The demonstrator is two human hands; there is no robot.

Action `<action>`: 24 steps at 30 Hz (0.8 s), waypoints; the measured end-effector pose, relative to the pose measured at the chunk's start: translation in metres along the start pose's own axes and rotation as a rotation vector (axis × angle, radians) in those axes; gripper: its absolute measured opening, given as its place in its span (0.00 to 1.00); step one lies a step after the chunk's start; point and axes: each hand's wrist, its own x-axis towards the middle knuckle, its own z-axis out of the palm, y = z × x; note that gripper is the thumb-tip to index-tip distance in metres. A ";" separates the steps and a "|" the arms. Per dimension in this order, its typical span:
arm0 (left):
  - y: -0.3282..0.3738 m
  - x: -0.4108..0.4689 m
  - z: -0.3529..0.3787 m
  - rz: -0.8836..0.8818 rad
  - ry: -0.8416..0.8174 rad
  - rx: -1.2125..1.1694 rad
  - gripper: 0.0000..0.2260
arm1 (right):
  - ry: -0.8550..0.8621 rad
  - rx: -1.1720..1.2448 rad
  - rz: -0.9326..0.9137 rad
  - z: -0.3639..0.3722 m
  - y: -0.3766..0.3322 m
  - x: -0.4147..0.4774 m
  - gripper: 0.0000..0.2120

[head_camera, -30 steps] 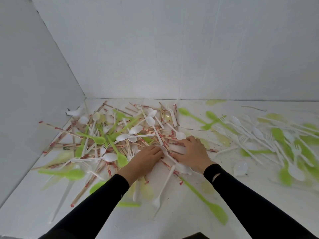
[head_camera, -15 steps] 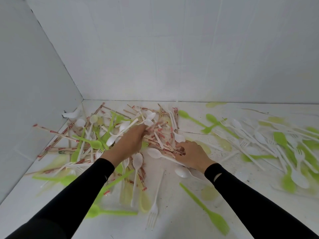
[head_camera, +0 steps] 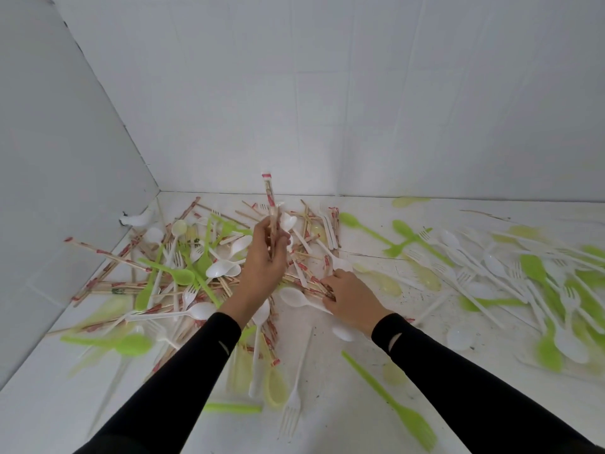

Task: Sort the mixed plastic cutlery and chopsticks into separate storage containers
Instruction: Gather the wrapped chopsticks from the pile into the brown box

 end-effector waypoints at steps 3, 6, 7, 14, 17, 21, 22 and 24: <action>-0.018 -0.003 0.004 -0.065 0.025 0.051 0.12 | -0.015 -0.028 0.026 0.000 -0.004 0.001 0.14; -0.031 -0.003 0.003 -0.118 0.015 0.082 0.05 | -0.026 0.027 0.051 -0.003 -0.004 0.002 0.11; -0.035 -0.004 0.003 -0.134 0.002 0.090 0.04 | -0.033 0.046 0.058 -0.004 -0.005 0.001 0.10; -0.039 0.000 0.002 -0.192 -0.021 -0.032 0.05 | -0.073 0.190 0.096 -0.009 -0.009 -0.005 0.12; -0.032 0.006 -0.003 -0.176 0.044 -0.112 0.07 | -0.099 0.163 0.112 -0.007 -0.012 -0.002 0.09; -0.013 0.009 -0.010 -0.119 0.121 -0.147 0.07 | -0.110 0.146 0.118 -0.007 -0.012 0.000 0.06; -0.008 0.008 -0.011 -0.105 0.140 -0.145 0.07 | -0.095 0.143 0.113 -0.009 -0.011 0.000 0.06; -0.001 0.006 -0.012 -0.086 0.176 -0.169 0.13 | -0.041 0.160 0.106 -0.015 -0.008 0.000 0.06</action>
